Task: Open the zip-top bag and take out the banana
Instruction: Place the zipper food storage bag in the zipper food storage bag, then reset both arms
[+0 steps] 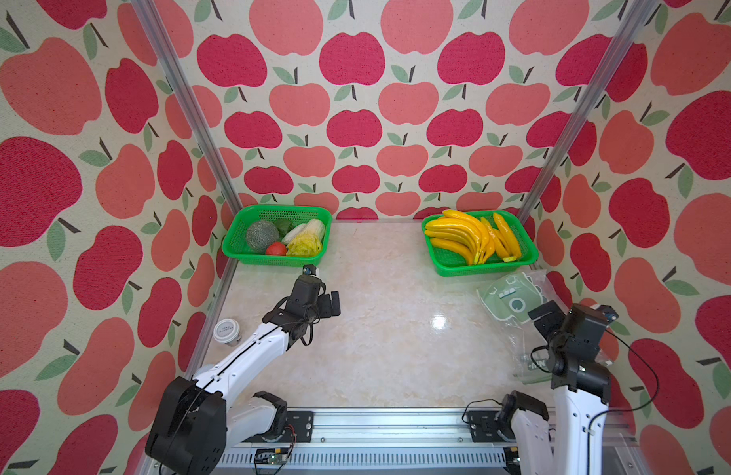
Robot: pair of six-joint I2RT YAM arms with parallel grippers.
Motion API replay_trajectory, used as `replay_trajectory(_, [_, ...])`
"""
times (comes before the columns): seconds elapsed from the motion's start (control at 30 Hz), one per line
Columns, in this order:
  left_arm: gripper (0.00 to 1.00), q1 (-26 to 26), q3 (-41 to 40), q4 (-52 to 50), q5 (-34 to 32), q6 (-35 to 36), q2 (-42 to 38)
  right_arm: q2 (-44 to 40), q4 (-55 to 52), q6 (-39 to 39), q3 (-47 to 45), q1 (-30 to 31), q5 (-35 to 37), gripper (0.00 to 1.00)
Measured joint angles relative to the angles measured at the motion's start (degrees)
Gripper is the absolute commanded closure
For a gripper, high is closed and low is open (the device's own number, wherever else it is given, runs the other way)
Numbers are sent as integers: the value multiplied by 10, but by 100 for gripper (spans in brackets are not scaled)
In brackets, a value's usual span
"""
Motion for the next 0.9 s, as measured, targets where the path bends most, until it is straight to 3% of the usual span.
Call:
replay_trajectory(0.13, [2, -36, 8, -1, -117, 5, 2, 31, 127, -49, -47, 131, -24, 1])
replay_trajectory(0.23, [2, -35, 6, 37, -194, 41, 17, 70, 238, -100, -112, 199, -33, 1])
replay_trajectory(0.33, [2, -28, -21, 114, -230, 92, 24, 146, 317, -168, -136, 244, -32, 1])
replay_trajectory(0.6, [2, 77, -123, 296, -181, 215, 20, 325, 515, -297, -150, 261, -4, 1])
replay_trajectory(0.77, [2, 116, -155, 396, -118, 264, 82, 407, 626, -315, -172, 247, -8, 1])
replay_trajectory(0.9, [2, 148, -171, 439, -65, 276, 108, 419, 687, -316, -192, 201, -43, 1])
